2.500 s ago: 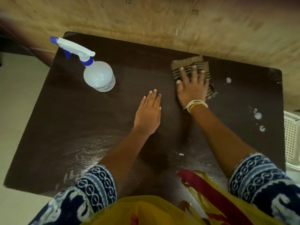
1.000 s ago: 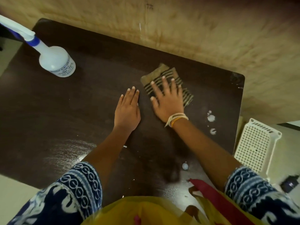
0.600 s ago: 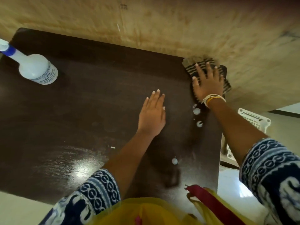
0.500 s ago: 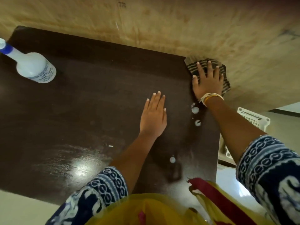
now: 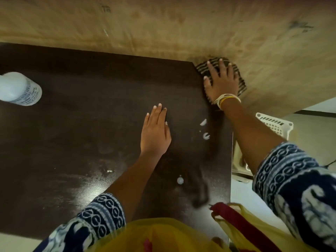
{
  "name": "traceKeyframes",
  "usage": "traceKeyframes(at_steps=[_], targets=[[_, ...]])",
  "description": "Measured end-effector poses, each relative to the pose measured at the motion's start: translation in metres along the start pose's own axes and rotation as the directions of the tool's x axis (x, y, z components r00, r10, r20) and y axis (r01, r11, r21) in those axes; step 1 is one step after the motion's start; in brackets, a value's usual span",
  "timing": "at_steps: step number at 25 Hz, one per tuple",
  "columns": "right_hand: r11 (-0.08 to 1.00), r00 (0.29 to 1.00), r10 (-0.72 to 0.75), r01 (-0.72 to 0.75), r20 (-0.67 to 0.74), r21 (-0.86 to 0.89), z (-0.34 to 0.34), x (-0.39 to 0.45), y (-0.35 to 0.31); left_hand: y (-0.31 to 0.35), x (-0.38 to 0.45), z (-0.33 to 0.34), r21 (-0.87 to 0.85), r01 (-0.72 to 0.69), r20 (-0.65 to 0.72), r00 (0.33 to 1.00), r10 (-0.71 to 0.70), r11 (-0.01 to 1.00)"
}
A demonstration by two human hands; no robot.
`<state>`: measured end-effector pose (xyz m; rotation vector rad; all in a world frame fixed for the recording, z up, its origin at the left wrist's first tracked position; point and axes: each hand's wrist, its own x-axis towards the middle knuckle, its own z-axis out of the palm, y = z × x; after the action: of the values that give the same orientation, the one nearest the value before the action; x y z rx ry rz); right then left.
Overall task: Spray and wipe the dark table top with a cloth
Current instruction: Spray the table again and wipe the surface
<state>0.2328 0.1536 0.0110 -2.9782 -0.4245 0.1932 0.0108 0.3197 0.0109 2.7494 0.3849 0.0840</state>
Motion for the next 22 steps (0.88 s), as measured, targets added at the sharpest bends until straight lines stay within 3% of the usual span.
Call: traceKeyframes(at_steps=[3,6,9,11,12,15,17,19,22], targets=[[0.994,0.995,0.102,-0.101,-0.012,0.047,0.002,-0.009,-0.009,0.000,0.000,0.002,-0.010,0.007,-0.008,1.000,-0.007,1.000],[0.991,0.992,0.118,-0.115,-0.035,0.072,0.015,-0.075,-0.050,0.000,0.001,0.000,-0.012,-0.004,-0.021,1.000,0.004,1.000],[0.993,0.993,-0.119,0.119,-0.012,0.002,0.032,-0.166,-0.082,0.000,0.000,0.000,-0.029,-0.017,-0.023,1.000,0.016,0.999],[0.966,0.965,-0.260,0.260,0.041,0.009,0.028,-0.168,-0.067,0.000,-0.001,0.000,-0.025,-0.024,-0.025,0.999,0.023,0.999],[0.966,0.965,-0.260,0.260,0.015,0.000,0.025,-0.155,-0.053,0.000,-0.001,0.000,-0.016,-0.029,-0.025,0.999,0.029,0.999],[1.000,1.000,-0.005,0.005,-0.022,0.005,0.016,-0.120,-0.018,-0.004,-0.003,0.002,0.007,-0.042,-0.010,0.999,0.042,0.999],[0.975,0.976,0.217,-0.215,-0.032,0.057,0.019,-0.122,-0.023,-0.005,-0.002,-0.002,-0.006,-0.054,0.017,0.998,0.054,0.999],[0.929,0.930,0.365,-0.361,-0.046,0.080,0.028,-0.144,-0.053,-0.010,-0.005,-0.011,-0.020,-0.081,0.066,0.994,0.082,0.997],[0.885,0.889,0.457,-0.450,-0.038,0.119,0.040,-0.191,-0.115,-0.032,-0.029,-0.030,-0.003,-0.141,0.109,0.984,0.140,0.990]])
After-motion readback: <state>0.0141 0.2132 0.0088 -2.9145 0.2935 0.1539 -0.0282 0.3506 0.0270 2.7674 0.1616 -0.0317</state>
